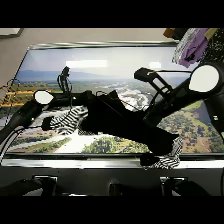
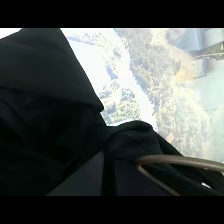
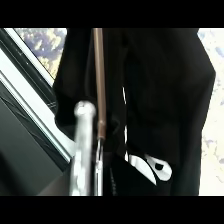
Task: Fold the clothes and pants, and hang the long-sleeved shirts on hangers.
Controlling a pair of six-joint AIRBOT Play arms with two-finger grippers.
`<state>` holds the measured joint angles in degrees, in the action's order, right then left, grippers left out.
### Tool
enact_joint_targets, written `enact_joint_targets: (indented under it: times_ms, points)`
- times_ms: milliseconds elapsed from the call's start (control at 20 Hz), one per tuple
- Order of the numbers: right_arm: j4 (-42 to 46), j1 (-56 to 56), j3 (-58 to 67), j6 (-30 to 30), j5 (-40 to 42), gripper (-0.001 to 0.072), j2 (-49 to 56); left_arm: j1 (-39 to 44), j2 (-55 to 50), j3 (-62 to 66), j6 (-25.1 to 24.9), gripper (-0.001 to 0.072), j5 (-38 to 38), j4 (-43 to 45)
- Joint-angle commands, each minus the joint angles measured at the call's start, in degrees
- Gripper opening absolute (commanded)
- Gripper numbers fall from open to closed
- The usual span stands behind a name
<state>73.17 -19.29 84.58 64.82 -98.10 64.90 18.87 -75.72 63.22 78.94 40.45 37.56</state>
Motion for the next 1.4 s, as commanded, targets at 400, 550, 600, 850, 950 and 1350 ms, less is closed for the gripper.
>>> enact_joint_targets:
  times_ms: [400,550,600,850,950,1350]
  points:
    - [1.01,-0.33,-7.04,7.76,3.63,0.003,0.76,-1.29,0.07,6.27,-1.09,0.0018,1.36,3.52]
    - [0.94,-0.33,-7.1,9.62,6.49,0.003,4.2,-1.27,0.22,9.16,-1.07,0.0018,2.4,3.52]
    - [0.55,-0.33,-7.08,9.6,7.69,0.003,5.4,-1.14,0.22,10.45,-1.09,0.0018,2.82,3.54]
    - [-4.04,-0.33,-7.08,9.77,18.18,0.003,7.41,1.86,0.5,14.84,0.63,0.0018,11.72,3.67]
    - [-7.13,-0.33,-7.08,9.73,21.9,0.003,7.41,5.95,0.59,14.69,1.27,0.0017,14.16,3.87]
    - [-8.48,-0.31,-7.08,4.02,16.7,0.003,7.34,18.64,1.75,5.7,0.04,0.0017,12.07,3.89]
